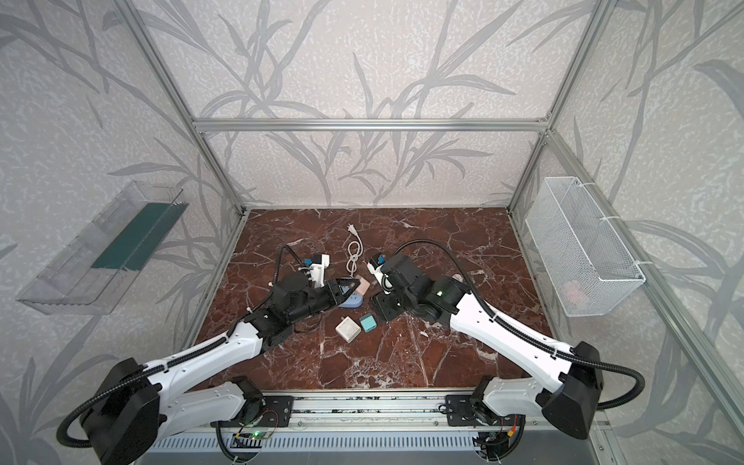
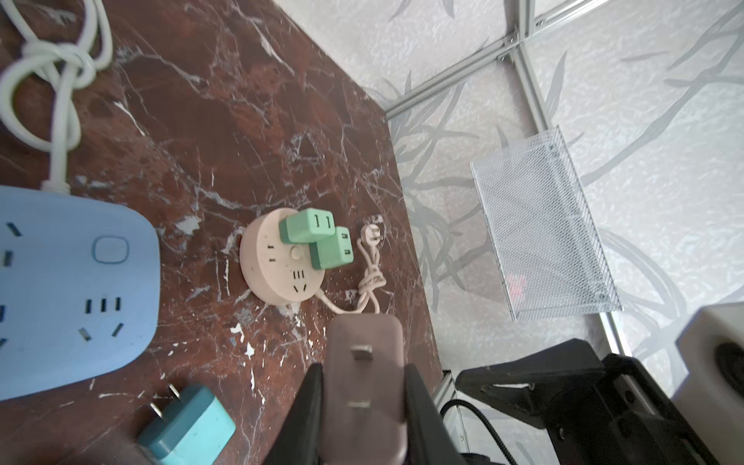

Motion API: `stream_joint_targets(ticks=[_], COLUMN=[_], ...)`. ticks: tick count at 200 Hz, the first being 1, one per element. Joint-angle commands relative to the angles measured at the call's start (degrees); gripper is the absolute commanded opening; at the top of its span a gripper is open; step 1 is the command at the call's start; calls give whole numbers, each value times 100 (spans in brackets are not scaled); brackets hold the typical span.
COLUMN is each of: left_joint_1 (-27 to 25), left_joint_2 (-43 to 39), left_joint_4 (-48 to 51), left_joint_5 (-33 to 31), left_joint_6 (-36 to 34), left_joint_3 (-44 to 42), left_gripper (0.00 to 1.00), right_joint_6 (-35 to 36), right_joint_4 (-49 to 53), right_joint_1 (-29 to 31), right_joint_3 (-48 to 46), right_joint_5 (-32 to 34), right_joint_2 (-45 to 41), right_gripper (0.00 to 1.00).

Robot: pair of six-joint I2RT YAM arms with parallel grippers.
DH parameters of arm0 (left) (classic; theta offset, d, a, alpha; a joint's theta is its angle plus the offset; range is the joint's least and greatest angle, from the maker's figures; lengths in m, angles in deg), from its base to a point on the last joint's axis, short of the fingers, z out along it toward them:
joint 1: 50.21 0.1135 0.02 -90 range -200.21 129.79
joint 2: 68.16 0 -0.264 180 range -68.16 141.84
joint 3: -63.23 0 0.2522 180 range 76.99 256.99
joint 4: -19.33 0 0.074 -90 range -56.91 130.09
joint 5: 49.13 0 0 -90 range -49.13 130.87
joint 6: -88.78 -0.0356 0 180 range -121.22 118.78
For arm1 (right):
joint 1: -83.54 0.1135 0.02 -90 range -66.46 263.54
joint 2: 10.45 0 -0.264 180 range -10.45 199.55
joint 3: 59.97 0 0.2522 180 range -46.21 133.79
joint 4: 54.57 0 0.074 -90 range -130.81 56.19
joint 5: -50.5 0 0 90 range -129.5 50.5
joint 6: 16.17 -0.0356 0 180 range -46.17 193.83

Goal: Insert the plug

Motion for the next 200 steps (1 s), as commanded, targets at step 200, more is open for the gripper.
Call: stream_joint_targets(ticks=[200], left_joint_1=[32], left_joint_2=[997], left_joint_4=[-4054], left_joint_5=[-342], left_joint_6=[1959], left_joint_3=[-375], left_gripper=[0], right_joint_6=[-4388], right_joint_4=[-5836], right_joint_1=[-1591], right_joint_3=[-1878], right_joint_5=[-2971], right_joint_2=[61], right_gripper=[50])
